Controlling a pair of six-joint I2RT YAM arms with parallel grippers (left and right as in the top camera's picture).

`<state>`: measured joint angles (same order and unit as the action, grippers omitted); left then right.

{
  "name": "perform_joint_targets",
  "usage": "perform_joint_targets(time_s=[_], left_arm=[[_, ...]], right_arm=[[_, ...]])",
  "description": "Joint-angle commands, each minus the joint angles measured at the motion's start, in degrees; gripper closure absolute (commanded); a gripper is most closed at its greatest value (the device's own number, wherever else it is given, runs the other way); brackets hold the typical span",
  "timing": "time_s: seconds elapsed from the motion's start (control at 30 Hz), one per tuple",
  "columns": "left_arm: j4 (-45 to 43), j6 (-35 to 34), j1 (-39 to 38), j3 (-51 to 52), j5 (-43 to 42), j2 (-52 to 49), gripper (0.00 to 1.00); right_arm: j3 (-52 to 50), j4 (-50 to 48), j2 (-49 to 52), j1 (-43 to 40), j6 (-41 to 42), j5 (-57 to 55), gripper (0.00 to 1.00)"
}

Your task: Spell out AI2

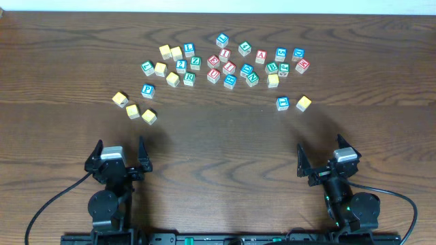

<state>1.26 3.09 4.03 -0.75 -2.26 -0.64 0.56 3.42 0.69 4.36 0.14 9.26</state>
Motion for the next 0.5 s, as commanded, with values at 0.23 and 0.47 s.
perform_joint_targets(time_s=[0.23,0.47], left_arm=[[2.78,0.76,0.07,0.52,0.59,0.04,0.02],[2.78,0.76,0.07,0.52,0.59,0.04,0.02]], right_arm=[[-0.24,0.0,-0.04,-0.2,-0.66,0.33,0.01],[-0.24,0.0,-0.04,-0.2,-0.63,0.33,0.01]])
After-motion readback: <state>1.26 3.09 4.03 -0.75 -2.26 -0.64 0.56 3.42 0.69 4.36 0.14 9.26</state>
